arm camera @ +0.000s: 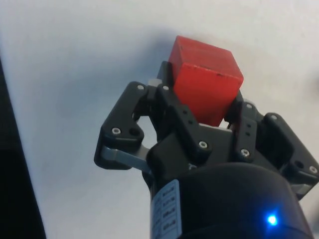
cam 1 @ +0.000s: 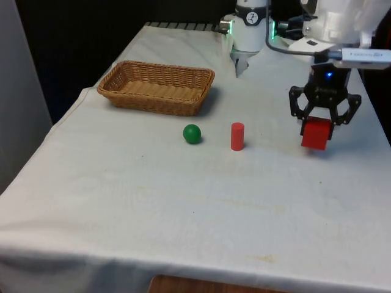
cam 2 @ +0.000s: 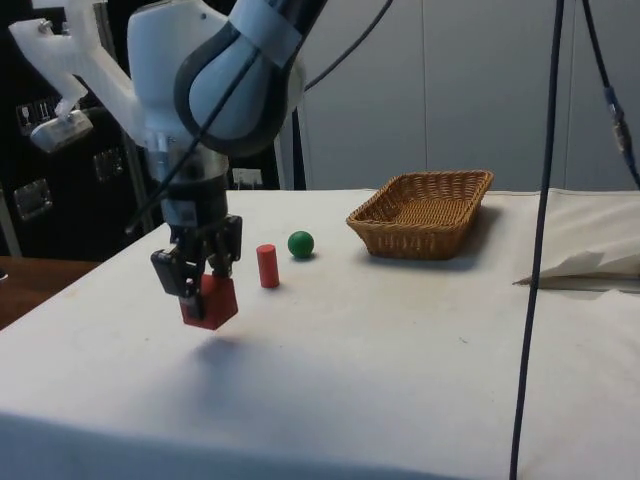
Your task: Pick up the object to the left of the cylinder and place it into the basket.
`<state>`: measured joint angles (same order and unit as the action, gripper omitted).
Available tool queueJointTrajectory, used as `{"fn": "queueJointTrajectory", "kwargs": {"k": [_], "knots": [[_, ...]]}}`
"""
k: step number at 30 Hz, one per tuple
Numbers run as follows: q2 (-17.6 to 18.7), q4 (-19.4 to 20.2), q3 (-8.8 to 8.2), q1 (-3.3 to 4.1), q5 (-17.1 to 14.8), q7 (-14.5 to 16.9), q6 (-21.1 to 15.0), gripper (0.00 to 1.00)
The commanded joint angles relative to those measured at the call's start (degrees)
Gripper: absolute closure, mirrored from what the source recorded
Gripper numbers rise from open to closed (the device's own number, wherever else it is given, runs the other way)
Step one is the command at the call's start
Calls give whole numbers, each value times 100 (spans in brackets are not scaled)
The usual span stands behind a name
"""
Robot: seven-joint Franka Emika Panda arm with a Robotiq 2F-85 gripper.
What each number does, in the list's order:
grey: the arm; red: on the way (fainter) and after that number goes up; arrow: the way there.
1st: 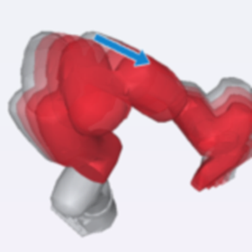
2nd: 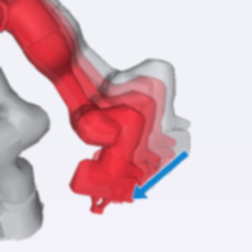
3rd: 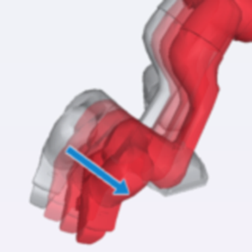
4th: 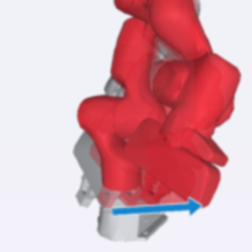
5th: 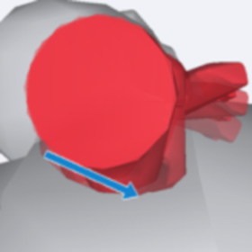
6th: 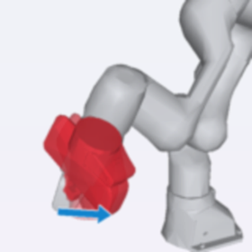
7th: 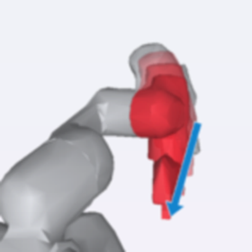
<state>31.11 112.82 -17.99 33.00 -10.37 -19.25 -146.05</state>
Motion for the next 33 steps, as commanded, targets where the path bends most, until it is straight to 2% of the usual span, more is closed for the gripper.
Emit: {"fn": "queueJointTrajectory", "kwargs": {"k": [1,3,4,5,12,19,20,21,28,29,33], "knots": [[-86,86,-40,23,40,6,-23,100],[-218,223,-74,11,109,23,-29,100],[-138,138,-40,6,74,6,0,100],[-258,269,-86,11,126,29,-34,100],[-493,498,-172,0,201,103,-6,100],[-922,888,-338,17,430,166,-34,100],[-865,837,-309,0,390,166,-6,100],[-957,922,-350,17,453,160,-34,100],[-1369,1215,-458,6,642,189,6,100],[-1318,1180,-430,-6,602,195,0,100],[-1621,1381,-510,-11,728,223,34,100]]}}
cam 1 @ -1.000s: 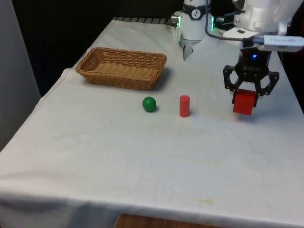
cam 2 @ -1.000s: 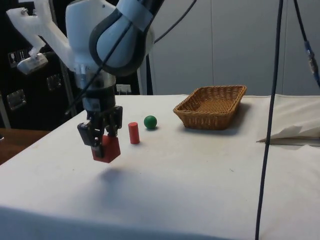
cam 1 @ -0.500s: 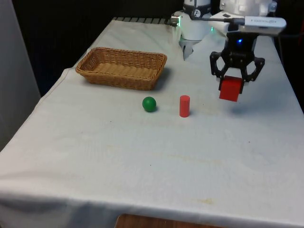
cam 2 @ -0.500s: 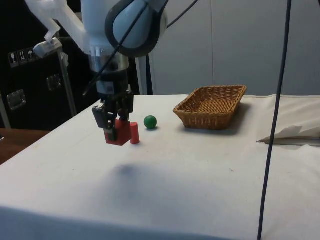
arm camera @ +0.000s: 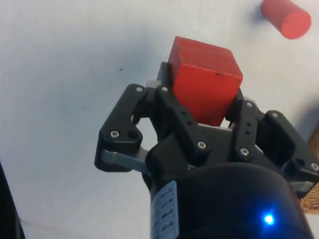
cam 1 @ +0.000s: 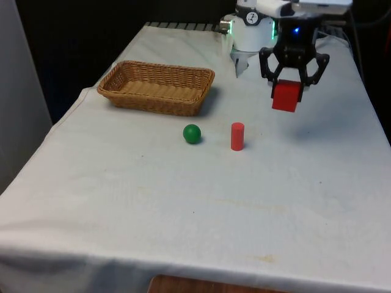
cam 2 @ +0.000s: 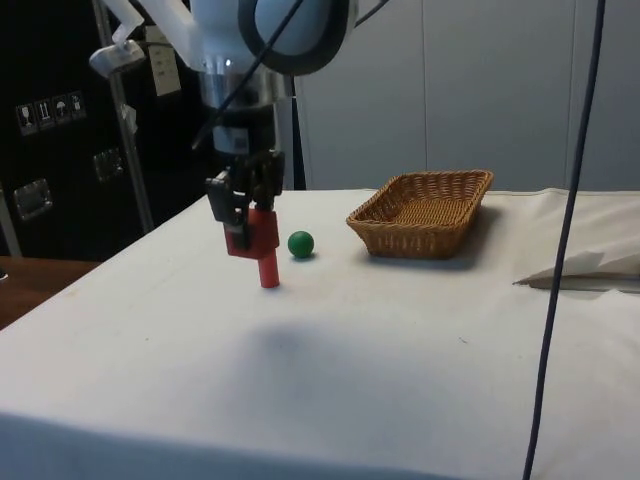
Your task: Pick up the object to the left of the cylinder and place it into the basket.
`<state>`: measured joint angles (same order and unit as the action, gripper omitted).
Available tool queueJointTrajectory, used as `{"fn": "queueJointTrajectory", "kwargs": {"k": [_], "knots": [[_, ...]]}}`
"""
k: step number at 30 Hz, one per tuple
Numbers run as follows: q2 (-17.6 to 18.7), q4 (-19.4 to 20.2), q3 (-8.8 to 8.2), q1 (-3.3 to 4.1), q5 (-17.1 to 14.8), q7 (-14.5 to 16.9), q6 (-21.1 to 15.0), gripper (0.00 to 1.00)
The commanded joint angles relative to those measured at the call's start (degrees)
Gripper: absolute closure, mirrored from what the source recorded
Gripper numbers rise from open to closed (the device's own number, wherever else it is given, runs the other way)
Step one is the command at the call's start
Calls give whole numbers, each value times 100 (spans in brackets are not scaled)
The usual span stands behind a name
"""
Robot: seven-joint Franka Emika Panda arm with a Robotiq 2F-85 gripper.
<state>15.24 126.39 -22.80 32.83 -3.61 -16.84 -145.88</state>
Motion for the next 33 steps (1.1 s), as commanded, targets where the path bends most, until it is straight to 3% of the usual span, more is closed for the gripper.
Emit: {"fn": "queueJointTrajectory", "kwargs": {"k": [1,4,17,29,33], "knots": [[-80,52,-40,6,69,-6,23,100],[-92,52,-29,-6,40,17,23,100],[-859,625,-258,-86,384,189,74,100],[-1272,957,-510,-166,498,550,63,100],[-1318,997,-584,-183,407,751,80,100]]}}
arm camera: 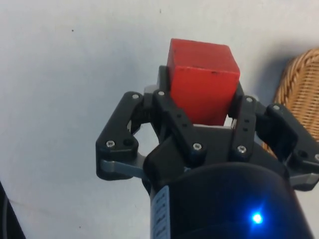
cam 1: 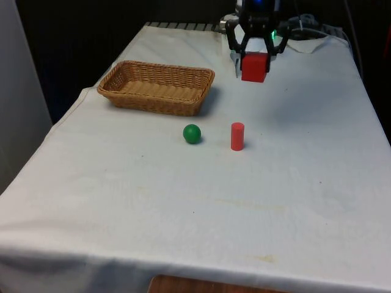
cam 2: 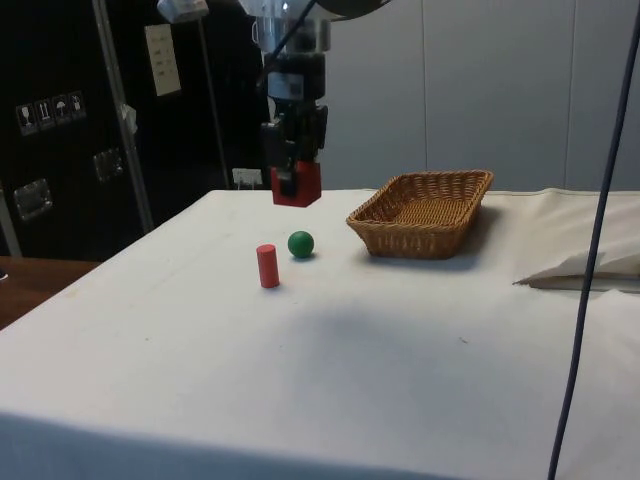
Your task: Pick up the object to the left of the cylinder and place it into the basket.
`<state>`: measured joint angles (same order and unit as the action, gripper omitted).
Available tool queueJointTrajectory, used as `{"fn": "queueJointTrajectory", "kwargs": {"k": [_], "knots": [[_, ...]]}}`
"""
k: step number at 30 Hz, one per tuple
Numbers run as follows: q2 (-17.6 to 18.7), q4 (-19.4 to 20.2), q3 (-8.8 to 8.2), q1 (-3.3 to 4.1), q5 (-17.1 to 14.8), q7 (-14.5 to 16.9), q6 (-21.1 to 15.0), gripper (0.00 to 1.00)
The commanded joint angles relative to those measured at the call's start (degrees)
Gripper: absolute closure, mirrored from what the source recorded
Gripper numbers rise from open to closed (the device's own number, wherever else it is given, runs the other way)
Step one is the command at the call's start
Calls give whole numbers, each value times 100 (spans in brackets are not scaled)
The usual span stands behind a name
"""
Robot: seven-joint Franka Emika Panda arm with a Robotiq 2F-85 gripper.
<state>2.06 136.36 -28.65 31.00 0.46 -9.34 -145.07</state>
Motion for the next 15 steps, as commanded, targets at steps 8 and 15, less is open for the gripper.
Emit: {"fn": "queueJointTrajectory", "kwargs": {"k": [8,15], "knots": [[-143,138,-166,-63,92,252,-6,100],[-160,183,-321,-109,103,539,0,100]]}}
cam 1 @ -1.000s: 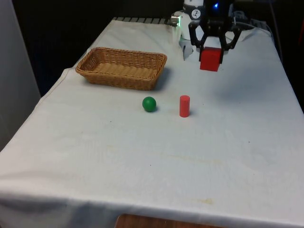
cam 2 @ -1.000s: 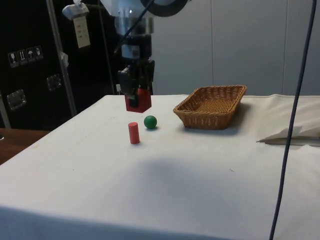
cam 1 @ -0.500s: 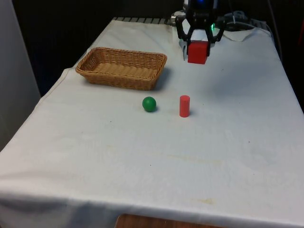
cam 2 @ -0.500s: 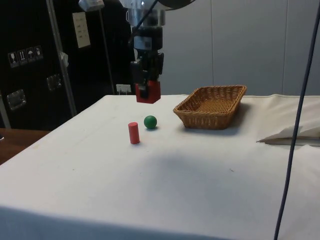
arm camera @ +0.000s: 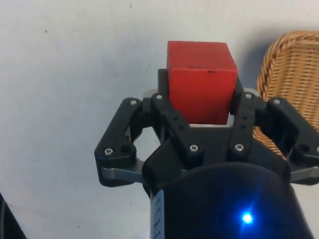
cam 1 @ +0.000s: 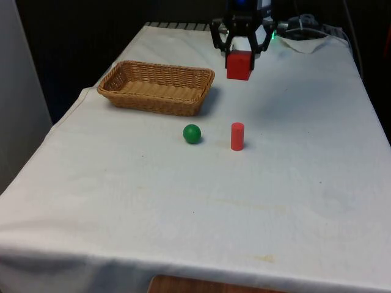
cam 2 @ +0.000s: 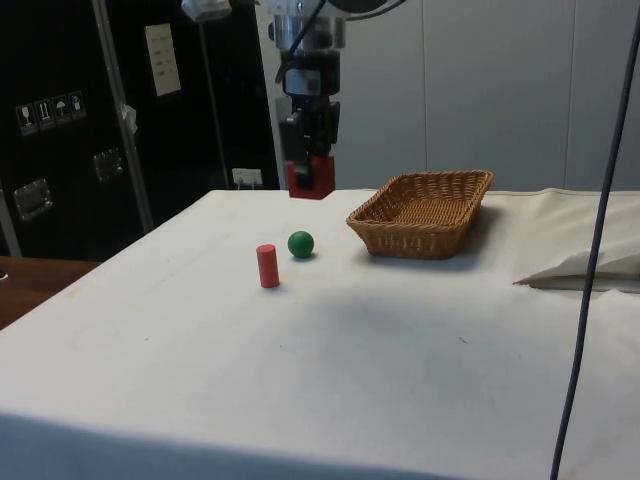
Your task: Pick up the object to the left of the cylinder and place it into the basket.
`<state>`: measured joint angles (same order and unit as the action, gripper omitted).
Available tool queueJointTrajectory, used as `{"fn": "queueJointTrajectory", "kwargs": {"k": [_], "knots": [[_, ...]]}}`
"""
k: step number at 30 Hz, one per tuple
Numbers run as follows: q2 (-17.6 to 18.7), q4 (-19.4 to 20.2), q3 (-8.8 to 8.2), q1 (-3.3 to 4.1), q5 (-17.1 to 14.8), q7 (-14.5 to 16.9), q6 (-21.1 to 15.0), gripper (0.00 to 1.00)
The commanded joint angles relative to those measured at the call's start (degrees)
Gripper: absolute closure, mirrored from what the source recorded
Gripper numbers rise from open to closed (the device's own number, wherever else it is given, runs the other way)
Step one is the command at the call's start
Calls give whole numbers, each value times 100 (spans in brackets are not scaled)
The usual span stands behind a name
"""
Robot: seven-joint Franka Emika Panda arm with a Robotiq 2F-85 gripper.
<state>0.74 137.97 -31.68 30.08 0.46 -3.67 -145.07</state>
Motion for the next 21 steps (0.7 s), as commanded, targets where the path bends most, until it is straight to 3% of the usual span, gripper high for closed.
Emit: {"fn": "queueJointTrajectory", "kwargs": {"k": [1,3,4,12,13,14,21], "knots": [[-29,29,-40,-23,109,0,0,100],[0,11,-40,-6,0,69,0,100],[-29,40,-74,-23,120,52,0,100],[-63,126,-292,-52,218,309,-23,100],[-23,97,-281,-29,92,361,0,100],[-69,138,-309,-52,235,327,-23,100],[-138,246,-481,-86,413,464,-40,100]]}}
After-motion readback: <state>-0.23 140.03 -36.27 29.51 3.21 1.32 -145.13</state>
